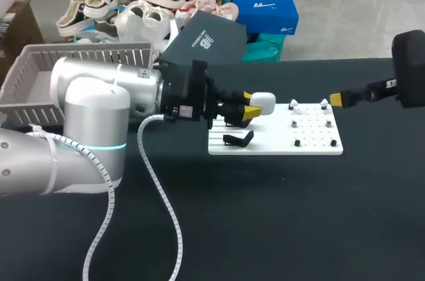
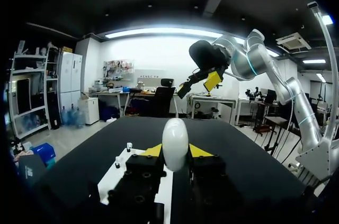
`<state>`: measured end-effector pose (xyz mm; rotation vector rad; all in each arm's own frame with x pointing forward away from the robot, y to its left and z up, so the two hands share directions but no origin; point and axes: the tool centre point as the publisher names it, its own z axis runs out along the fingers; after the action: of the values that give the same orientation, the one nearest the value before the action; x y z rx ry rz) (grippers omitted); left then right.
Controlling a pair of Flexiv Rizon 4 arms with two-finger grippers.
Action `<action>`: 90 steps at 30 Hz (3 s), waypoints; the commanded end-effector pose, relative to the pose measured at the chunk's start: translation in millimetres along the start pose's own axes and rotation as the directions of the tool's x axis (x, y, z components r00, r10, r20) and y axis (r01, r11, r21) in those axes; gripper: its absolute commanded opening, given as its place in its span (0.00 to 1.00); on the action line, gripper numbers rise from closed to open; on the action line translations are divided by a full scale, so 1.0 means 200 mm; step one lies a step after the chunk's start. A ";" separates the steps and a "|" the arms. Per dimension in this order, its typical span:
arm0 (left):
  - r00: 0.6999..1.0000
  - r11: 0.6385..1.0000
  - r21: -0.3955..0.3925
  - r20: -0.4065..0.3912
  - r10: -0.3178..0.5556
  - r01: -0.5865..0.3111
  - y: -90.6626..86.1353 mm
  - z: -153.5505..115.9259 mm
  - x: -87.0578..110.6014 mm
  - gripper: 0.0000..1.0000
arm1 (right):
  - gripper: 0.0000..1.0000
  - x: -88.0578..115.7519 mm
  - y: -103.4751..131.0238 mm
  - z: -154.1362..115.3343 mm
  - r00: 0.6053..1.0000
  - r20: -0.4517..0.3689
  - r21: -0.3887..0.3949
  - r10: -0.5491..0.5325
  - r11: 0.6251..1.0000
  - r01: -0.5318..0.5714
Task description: Pick up each earbud case from the left stands, insert the matching earbuds, close the lid, and place the case in the box.
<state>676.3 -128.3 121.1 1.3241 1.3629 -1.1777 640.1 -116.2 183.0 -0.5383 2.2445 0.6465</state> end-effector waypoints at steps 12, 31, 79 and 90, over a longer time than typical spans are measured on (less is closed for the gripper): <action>1.000 1.000 0.002 -0.013 0.025 -0.025 0.00 0.05 0.03 0.00 | 1.00 0.04 0.18 0.11 0.996 -0.076 -0.029 -0.056 0.998 0.054; 1.000 1.000 0.002 -0.010 0.027 -0.027 0.01 0.05 0.04 0.00 | 1.00 0.06 0.29 0.31 0.984 -0.166 -0.070 -0.069 0.996 0.058; 1.000 1.000 0.002 -0.010 0.027 -0.027 0.01 0.05 0.04 0.00 | 1.00 0.01 0.24 0.53 0.974 -0.223 -0.023 -0.048 0.999 0.043; 1.000 1.000 0.002 -0.010 0.027 -0.027 0.01 0.05 0.04 0.00 | 1.00 0.01 0.22 0.54 0.973 -0.228 -0.016 -0.040 0.999 0.038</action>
<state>676.6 -136.5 112.7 1.3476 1.3513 -1.1542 671.1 -19.9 127.7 -0.6973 2.4343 0.6160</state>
